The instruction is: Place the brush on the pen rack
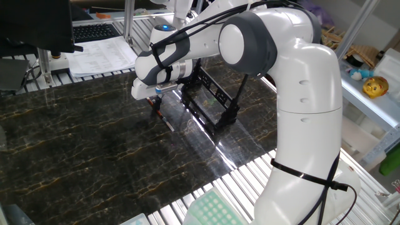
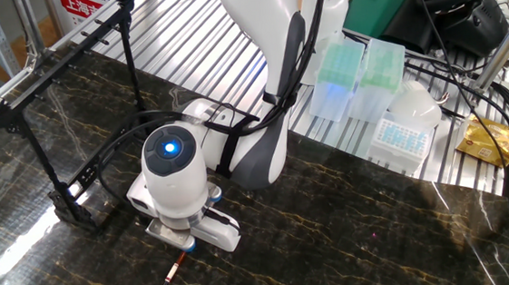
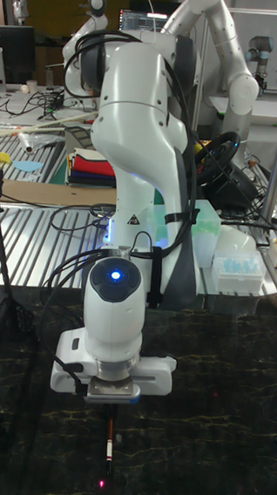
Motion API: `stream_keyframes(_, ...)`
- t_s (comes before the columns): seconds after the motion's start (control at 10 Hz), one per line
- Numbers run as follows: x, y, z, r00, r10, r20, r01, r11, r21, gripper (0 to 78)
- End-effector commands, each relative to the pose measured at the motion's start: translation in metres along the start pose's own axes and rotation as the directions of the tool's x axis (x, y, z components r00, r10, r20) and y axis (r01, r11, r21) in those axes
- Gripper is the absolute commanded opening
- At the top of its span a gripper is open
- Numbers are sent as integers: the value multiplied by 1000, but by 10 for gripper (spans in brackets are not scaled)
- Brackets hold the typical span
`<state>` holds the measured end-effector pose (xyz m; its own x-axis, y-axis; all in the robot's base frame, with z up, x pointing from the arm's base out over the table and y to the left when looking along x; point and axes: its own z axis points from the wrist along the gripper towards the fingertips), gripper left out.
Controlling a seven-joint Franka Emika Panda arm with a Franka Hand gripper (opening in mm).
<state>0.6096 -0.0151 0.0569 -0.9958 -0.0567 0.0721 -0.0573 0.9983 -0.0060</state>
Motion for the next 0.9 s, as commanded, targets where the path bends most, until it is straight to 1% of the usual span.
stream_keyframes(0.1, -1, 0, -1, 1000, 0, 3, 0, 1000, 1, 12)
stream_keyframes(0.2, -5, -5, -5, 1000, 1, -7, -1, 1000, 3, 12)
stream_keyframes(0.6, -8, -7, -10, 1000, 2, -10, -2, 1000, 2, 12)
stream_keyframes(0.8, -8, -7, -17, 999, 33, -9, -33, 999, 4, 12)
stream_keyframes(0.9, -9, -6, -27, 997, 72, -10, -72, 997, 6, 12)
